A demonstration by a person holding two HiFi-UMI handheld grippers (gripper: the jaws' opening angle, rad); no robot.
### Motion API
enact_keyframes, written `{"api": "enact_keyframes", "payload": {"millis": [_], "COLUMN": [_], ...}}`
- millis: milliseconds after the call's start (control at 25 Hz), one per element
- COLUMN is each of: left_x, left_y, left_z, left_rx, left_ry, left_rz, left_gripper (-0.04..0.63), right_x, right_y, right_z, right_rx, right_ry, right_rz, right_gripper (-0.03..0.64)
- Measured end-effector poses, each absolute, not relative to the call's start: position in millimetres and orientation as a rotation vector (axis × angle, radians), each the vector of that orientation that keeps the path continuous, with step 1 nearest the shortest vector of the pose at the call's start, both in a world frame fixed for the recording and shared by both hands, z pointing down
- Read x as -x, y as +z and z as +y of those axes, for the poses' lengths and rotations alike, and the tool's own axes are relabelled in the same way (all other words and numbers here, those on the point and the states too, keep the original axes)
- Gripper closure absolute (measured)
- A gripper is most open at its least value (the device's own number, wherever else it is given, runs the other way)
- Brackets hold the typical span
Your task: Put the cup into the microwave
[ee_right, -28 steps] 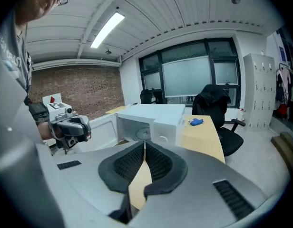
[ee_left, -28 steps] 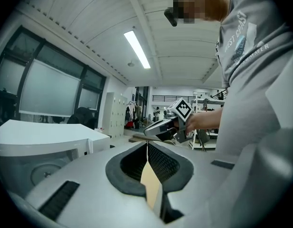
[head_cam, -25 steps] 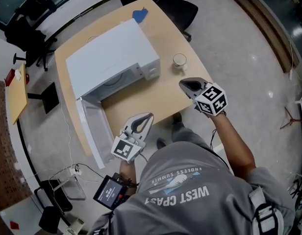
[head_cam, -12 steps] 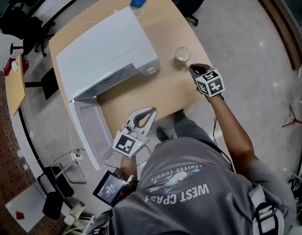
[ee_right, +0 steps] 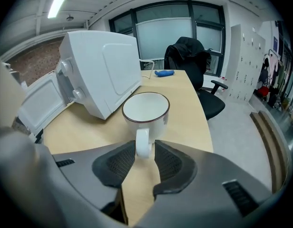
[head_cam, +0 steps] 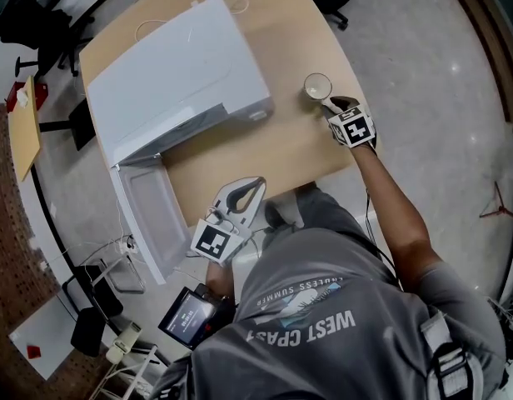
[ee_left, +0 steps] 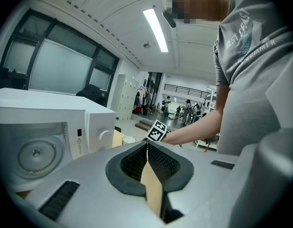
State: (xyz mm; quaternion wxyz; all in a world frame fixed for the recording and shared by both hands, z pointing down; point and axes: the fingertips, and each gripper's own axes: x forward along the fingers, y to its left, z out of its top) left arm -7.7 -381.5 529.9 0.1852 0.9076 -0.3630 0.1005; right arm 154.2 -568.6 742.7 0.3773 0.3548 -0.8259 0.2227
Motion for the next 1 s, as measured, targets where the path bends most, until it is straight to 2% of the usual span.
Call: {"api": "enact_keyframes", "payload": {"millis": [80,160,280,560,1000], "left_x": [8.4,9.3,11.8,18.5,25.9], "left_y": [531.5,532.1,531.3,522.7,491.3], "left_z": [-381.4,-379.2,-374.8,-358.7,-309.1], "left_rx": [-2.55,-2.546,-2.547,-2.581,-2.705], "left_ry": [0.282,0.281,0.281,0.281,0.274], "left_rz": [-1.031,-1.037,-1.045,-1.043,-0.979], "left_gripper": [0.572,0.572,0.572,0.572,0.572], "right_x": [-150.4,-149.4,-148.6,-144.9,-146.1], "right_y": [747.3,747.5,737.8,702.4,598.1], "right_z": [-572.8,-576.2,-578.2,-549.9,-480.8], "right_rx": [-0.904,-0.925,-0.98,-0.986,-1.08], "right_ry": [0.519,0.473,0.497,0.528,0.457], "right_rz": [-2.116,-2.118,-2.152,-2.234,-2.35], "right_gripper": [0.485,0.537,0.548,0.549,0.549]}}
